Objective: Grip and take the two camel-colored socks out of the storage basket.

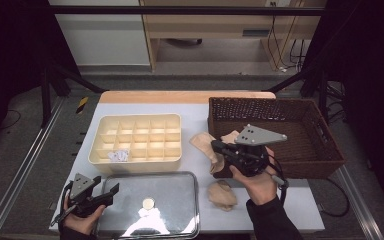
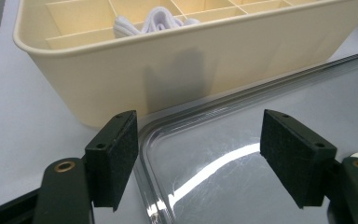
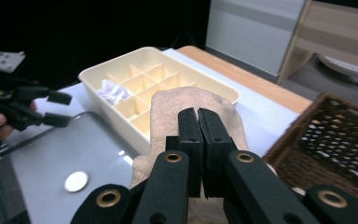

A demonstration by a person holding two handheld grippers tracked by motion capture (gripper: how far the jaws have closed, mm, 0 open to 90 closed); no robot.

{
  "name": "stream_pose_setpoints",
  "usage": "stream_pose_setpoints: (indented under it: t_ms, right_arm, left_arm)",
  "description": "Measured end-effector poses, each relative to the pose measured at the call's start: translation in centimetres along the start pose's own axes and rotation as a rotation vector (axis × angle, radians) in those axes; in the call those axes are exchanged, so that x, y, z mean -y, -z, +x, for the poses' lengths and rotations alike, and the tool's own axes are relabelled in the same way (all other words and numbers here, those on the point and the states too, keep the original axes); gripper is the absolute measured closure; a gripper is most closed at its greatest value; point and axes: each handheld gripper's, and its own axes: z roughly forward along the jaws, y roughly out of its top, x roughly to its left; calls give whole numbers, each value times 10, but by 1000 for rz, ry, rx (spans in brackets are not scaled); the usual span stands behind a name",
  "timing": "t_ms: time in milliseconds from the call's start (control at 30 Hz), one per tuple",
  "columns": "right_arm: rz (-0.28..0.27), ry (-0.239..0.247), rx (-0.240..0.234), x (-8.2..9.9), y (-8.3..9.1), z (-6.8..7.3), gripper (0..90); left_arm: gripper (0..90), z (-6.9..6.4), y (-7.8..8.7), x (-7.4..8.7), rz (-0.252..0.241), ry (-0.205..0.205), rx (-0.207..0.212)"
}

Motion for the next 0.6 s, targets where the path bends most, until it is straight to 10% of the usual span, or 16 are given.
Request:
stream_pose_setpoints:
  t_ms: [600]
  right_arm:
    - [113, -50, -101, 54, -39, 26, 890]
  left_arm:
    - [278, -8, 7, -3, -36, -13, 28]
